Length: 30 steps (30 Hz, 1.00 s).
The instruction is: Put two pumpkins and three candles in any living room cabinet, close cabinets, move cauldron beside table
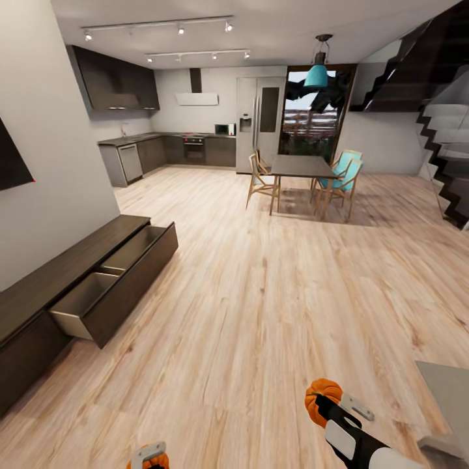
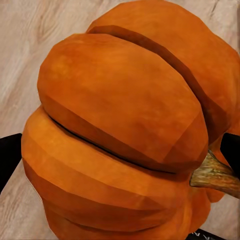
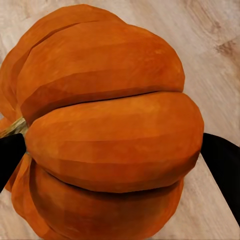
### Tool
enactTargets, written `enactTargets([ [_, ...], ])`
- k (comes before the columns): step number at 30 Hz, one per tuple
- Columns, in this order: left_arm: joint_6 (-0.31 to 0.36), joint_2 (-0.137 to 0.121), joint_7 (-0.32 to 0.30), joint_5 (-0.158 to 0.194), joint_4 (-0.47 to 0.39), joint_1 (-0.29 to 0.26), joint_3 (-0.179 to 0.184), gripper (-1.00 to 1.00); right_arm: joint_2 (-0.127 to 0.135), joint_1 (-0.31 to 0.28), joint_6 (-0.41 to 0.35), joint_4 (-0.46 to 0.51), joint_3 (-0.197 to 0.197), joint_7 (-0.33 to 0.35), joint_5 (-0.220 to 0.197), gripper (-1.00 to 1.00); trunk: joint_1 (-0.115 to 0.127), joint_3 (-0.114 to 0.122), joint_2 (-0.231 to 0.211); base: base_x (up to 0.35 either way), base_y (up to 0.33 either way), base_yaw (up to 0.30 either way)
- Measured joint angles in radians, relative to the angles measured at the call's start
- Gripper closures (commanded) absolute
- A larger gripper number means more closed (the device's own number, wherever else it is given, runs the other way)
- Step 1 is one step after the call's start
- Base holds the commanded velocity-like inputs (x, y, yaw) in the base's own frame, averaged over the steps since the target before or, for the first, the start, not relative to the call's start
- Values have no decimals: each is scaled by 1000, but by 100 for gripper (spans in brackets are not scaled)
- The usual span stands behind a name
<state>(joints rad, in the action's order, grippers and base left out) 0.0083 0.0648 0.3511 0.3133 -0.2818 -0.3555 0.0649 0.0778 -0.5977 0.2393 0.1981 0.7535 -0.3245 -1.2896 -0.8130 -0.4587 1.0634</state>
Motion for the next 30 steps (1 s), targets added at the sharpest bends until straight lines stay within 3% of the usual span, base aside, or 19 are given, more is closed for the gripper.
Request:
enactTargets([
  [30,0,1,-1,-2,2,0,1,100,0,0,0,1,0,2,0,100,0,0,0,321,-9,0],
])
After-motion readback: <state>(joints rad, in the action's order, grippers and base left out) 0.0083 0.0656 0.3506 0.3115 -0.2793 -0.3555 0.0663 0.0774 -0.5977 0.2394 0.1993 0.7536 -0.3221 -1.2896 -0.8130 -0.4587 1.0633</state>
